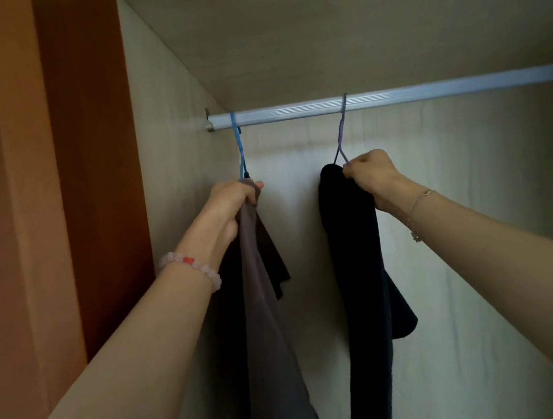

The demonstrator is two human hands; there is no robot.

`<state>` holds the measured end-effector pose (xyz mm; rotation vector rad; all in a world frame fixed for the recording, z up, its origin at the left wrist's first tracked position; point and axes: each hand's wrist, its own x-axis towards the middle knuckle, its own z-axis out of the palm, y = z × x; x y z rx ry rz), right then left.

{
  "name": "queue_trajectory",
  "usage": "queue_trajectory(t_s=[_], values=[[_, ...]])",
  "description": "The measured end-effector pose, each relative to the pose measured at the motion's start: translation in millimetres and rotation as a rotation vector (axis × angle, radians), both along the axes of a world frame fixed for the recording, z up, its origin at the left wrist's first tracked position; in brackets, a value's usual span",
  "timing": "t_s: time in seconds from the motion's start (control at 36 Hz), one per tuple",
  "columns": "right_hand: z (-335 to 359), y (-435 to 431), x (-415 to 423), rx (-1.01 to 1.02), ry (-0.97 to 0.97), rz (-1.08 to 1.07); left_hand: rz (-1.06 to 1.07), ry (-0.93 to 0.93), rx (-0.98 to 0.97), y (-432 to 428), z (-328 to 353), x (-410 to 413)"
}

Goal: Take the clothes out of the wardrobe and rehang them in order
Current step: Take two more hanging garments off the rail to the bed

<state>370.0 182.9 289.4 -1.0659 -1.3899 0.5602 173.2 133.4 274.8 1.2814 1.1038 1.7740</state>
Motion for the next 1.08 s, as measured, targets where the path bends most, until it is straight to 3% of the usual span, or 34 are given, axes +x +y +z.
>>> queue_trajectory(t_s=[0.14,0.28,0.44,0.75,0.97,1.08], values=[[4.0,-4.5,16.8,0.078,0.035,0.002,-0.024,0.072,0.006,-7.6,8.6,1.4],[-2.7,-17.1,27.5,0.186,0.000,0.003,-0.117,0.026,0.052,-20.7,9.7,7.3],[-57.5,-49.9,44.0,0.228,-0.010,0.024,-0.216,0.086,0.118,-50.6,-31.6,12.8],[-221.5,-128.8,56.3,-0.088,-0.078,0.028,-0.399,0.093,-0.001,-82.6,-179.0,3.9],[-296.0,-208.9,38.5,-0.260,-0.099,-0.156,-0.524,0.107,-0.103,-112.5,-258.4,-13.6],[-308.7,-255.7,9.5,-0.258,-0.092,-0.287,-0.709,0.135,-0.173,-125.9,-275.9,-28.6]])
